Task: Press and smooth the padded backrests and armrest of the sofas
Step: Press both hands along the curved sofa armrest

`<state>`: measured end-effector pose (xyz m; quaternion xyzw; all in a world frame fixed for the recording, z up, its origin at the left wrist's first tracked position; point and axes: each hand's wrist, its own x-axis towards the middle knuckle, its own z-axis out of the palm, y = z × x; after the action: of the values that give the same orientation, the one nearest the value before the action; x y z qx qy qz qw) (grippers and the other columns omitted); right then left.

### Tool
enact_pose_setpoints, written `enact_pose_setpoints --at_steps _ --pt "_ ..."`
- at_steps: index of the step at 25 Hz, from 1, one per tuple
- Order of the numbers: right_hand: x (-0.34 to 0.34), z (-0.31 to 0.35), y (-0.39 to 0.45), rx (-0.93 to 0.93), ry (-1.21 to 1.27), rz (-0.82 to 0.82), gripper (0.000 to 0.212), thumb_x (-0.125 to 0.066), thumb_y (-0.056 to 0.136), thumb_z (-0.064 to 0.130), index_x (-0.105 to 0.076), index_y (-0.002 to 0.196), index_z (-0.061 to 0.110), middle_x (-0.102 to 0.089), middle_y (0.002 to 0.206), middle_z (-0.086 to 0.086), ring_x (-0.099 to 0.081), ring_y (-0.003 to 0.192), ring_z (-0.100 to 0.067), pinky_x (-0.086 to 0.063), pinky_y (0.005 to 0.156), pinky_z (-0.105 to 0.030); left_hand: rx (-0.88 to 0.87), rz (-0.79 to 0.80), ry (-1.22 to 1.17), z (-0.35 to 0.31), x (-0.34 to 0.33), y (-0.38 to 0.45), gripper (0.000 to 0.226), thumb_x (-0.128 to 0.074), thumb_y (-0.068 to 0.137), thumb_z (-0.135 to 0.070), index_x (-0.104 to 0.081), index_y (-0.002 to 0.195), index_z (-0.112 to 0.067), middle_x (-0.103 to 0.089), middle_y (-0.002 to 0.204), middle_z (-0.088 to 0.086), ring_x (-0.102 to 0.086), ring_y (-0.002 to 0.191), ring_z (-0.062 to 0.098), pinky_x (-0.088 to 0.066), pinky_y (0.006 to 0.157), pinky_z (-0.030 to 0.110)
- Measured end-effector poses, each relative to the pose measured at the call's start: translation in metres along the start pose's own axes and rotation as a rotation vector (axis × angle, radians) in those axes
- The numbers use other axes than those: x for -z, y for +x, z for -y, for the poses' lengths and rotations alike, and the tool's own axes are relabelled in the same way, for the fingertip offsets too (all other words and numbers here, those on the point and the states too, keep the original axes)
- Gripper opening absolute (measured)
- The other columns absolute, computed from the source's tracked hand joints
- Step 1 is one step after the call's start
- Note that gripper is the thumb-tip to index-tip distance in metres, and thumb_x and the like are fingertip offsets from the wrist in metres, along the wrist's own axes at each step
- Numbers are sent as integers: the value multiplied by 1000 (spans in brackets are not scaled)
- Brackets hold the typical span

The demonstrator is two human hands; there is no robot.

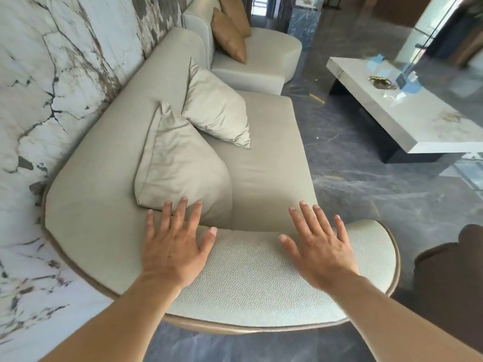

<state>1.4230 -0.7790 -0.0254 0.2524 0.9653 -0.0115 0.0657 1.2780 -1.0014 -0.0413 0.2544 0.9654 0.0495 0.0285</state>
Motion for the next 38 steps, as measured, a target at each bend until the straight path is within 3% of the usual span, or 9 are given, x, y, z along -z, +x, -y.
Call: enact_pose_setpoints --at_steps 7,10,19,24,28,31,38 --pt "-24 6 -53 -7 89 -2 83 15 77 72 9 151 35 20 159 14 21 144 -10 16 115 -42 -20 19 14 -9 -15 -45 83 8 79 -68 -7 152 -32 -9 163 -3 0 149 23 3 119 50" --pt "-41 13 -70 3 142 -44 76 12 81 73 15 148 37 15 160 14 19 145 -9 14 116 -41 -29 1 7 -8 -20 -53 86 10 77 -70 -9 152 -32 -7 163 -4 2 149 22 5 119 48" --pt "-52 13 -74 55 152 -164 85 6 82 72 -8 153 27 -7 162 8 3 147 -14 6 117 -42 -65 -114 24 -12 -29 -63 85 -1 79 -72 -21 149 -28 -17 162 -1 -7 149 22 0 119 49" --pt "-56 17 -69 63 139 -222 81 3 85 71 -11 153 28 -12 162 10 -2 148 -12 4 118 -42 -75 -159 17 -18 -34 -59 76 -6 84 -66 -28 147 -30 -22 160 -3 -13 148 21 -3 119 50" --pt "-66 19 -64 49 130 -339 76 -6 90 68 -27 150 26 -29 157 6 -19 146 -15 -7 118 -45 -79 -222 45 -19 -38 -58 66 -19 87 -59 -39 141 -27 -40 151 0 -30 140 25 -17 115 53" --pt "-67 19 -65 61 133 -383 70 -18 93 63 -39 145 20 -41 151 0 -31 142 -21 -18 116 -50 -77 -209 59 -20 -37 -57 66 -21 87 -58 -41 140 -25 -42 150 2 -32 139 27 -20 114 53" --pt "-65 16 -49 76 110 -439 68 -25 92 58 -46 142 16 -47 147 -3 -38 138 -24 -26 111 -53 -82 -220 56 -22 -34 -45 65 -25 86 -57 -45 137 -22 -47 145 4 -36 137 29 -23 112 54"
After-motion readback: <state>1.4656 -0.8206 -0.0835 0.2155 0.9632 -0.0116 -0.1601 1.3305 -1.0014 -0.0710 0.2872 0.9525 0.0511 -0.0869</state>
